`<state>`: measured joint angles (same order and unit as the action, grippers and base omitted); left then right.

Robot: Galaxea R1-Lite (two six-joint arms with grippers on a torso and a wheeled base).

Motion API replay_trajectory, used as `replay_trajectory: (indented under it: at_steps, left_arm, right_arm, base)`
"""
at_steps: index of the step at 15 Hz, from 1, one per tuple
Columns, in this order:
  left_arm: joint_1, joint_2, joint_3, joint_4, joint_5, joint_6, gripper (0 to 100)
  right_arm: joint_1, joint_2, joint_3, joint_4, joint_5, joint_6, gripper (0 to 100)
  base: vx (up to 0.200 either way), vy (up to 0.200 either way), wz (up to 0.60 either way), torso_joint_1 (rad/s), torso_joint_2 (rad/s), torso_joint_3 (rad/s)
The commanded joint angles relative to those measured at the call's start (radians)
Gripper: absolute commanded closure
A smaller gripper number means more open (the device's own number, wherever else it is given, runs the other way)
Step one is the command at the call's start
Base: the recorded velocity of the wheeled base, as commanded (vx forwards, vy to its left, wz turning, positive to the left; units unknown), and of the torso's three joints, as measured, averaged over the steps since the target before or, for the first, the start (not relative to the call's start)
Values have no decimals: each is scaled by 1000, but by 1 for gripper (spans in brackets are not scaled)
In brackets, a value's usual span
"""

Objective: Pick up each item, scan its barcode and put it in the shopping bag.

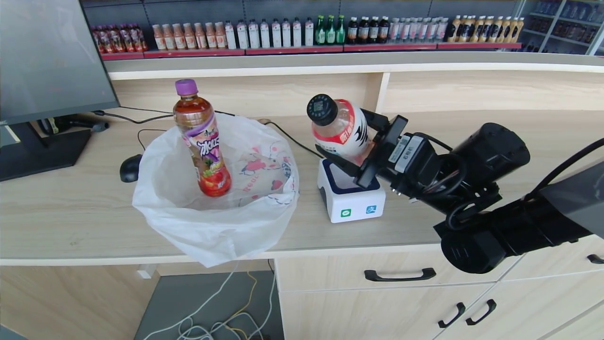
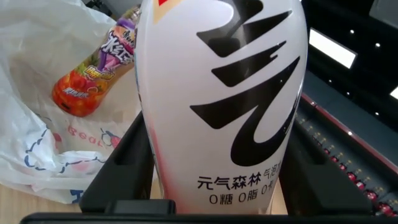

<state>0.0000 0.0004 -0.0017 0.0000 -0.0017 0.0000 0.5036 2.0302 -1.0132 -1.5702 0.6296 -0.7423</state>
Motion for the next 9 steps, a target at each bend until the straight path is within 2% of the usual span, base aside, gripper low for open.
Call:
replay_trajectory:
  at_steps: [1, 5, 9]
  left_arm:
    - [0, 0, 0, 0, 0, 0, 0]
    - [0, 0, 0, 0, 0, 2, 0]
    - [0, 0, 0, 0, 0, 0, 0]
  right_arm:
    - [0, -1, 2, -1, 7, -9, 100]
    - [-5, 19, 10, -1, 76, -52, 100]
    - [-5, 25, 10, -1, 84, -66, 100]
  base:
    - [0, 0, 0, 0, 0, 0]
    - [0, 0, 0, 0, 0, 0]
    - [0, 0, 0, 0, 0, 0]
